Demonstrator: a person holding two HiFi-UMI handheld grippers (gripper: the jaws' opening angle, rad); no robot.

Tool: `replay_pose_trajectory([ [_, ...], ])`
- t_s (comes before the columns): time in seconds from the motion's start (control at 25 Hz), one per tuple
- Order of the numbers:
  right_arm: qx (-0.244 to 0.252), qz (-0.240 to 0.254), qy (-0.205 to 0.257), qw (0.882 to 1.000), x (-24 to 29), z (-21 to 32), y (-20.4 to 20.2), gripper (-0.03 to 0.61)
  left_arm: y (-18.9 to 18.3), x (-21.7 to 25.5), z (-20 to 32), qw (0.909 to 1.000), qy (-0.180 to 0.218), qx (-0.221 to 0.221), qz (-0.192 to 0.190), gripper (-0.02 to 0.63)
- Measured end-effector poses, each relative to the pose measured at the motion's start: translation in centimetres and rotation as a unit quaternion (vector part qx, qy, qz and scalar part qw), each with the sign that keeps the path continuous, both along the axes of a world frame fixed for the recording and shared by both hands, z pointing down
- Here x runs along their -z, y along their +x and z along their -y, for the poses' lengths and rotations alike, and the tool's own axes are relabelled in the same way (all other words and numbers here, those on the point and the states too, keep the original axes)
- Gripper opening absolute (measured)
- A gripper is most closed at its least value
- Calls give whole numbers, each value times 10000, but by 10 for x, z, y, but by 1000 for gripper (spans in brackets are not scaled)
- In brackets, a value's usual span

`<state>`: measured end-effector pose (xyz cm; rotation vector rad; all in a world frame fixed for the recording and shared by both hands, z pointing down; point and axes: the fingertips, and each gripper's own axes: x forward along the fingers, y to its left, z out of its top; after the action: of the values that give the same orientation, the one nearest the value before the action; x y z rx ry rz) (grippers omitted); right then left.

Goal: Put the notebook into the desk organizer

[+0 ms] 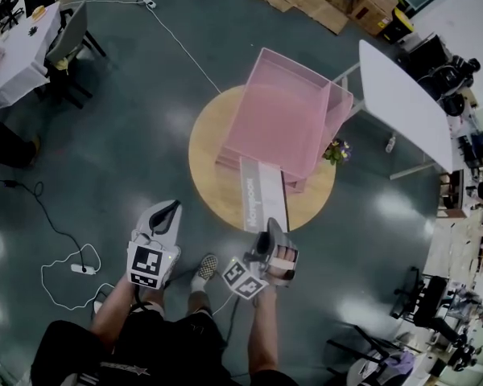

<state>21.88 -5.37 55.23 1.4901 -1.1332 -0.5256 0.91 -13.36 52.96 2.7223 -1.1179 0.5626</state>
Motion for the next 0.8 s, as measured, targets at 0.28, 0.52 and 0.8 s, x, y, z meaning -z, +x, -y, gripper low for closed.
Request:
replay_pose_trajectory([
  [0.28,47,5,-100,9999,-14,12,2,14,-2,-9,3,9999,-76,50,48,11],
  [0.52,64,-33,-150,9999,-21,27,4,14,-3,-15,9,9998,-140,89,69,11],
  [0.8,56,-57,-195,9998,-30,42,7,14,-3,-22,15,9997,-193,129,87,11],
])
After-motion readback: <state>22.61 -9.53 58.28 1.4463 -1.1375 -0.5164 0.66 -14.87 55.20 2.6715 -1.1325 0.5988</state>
